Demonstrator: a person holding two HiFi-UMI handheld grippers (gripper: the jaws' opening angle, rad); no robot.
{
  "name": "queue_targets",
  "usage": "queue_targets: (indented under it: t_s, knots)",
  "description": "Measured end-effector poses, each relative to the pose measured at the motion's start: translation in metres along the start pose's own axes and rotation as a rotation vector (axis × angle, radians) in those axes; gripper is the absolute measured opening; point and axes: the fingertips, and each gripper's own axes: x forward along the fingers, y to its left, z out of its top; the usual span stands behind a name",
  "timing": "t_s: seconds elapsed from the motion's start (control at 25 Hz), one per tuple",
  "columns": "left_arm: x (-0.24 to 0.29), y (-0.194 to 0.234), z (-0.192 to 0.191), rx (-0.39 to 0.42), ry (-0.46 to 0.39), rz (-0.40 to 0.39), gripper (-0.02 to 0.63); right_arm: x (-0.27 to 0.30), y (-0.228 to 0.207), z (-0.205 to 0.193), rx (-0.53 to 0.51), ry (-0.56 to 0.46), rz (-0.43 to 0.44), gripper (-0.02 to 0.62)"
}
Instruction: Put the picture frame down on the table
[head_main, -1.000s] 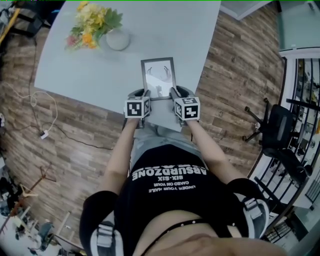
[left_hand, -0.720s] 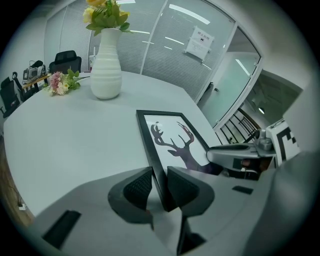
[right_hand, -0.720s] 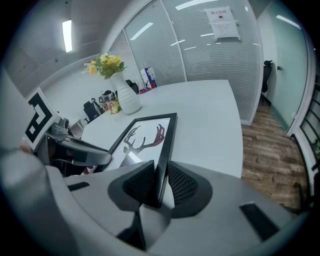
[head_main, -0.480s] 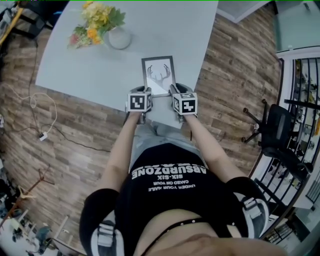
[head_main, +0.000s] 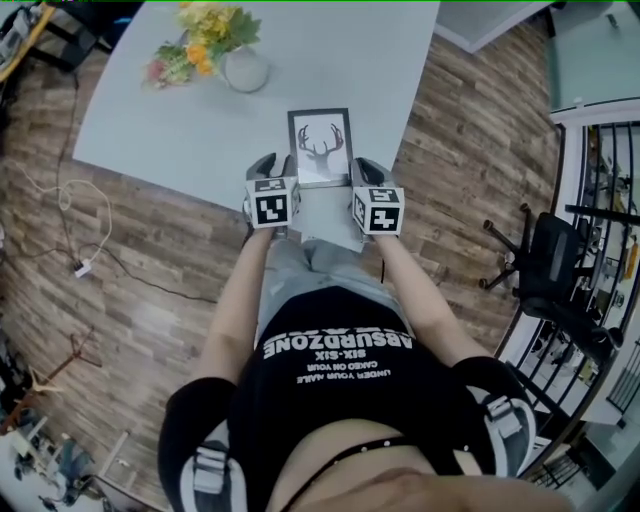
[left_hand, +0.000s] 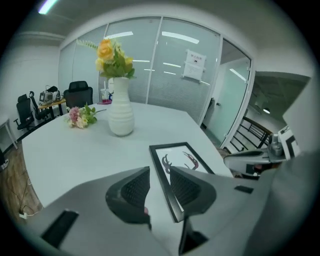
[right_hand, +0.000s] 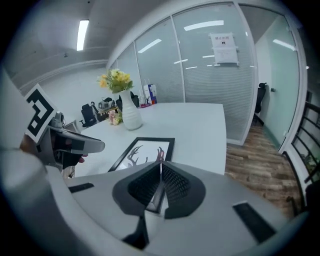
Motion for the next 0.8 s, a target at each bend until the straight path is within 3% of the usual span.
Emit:
queue_targets:
  t_s: [0.12, 0.24, 0.48, 0.68, 0.8]
  knots:
    - [-0.021, 0.003, 0.016, -0.013, -0.077, -0.026, 0.129, -0.023, 0.008, 0.016, -0.001, -0.081, 0.021, 0.017]
    - [-0.045, 0.000, 0.023, -0.019, -0.115, -0.062, 0.046, -0.047, 0.017, 0.028, -0.003, -0.139, 0.048, 0.017]
    - [-0.093, -0.036, 0.022, 0.125, -0.172, -0.127, 0.018, -0.087, 0.040, 0.034, 0.041, -0.170, 0.102, 0.015]
    - [-0.118, -0.050, 0.014, -0.025, -0.187, -0.205, 0.018, -0.111, 0.049, 0.026, 0.010, -0.155, 0.118, 0.015]
    - [-0.126, -0.052, 0.009, -0.061, -0.185, -0.216, 0.018, -0.120, 0.048, 0.017, 0.002, -0.147, 0.123, 0.015]
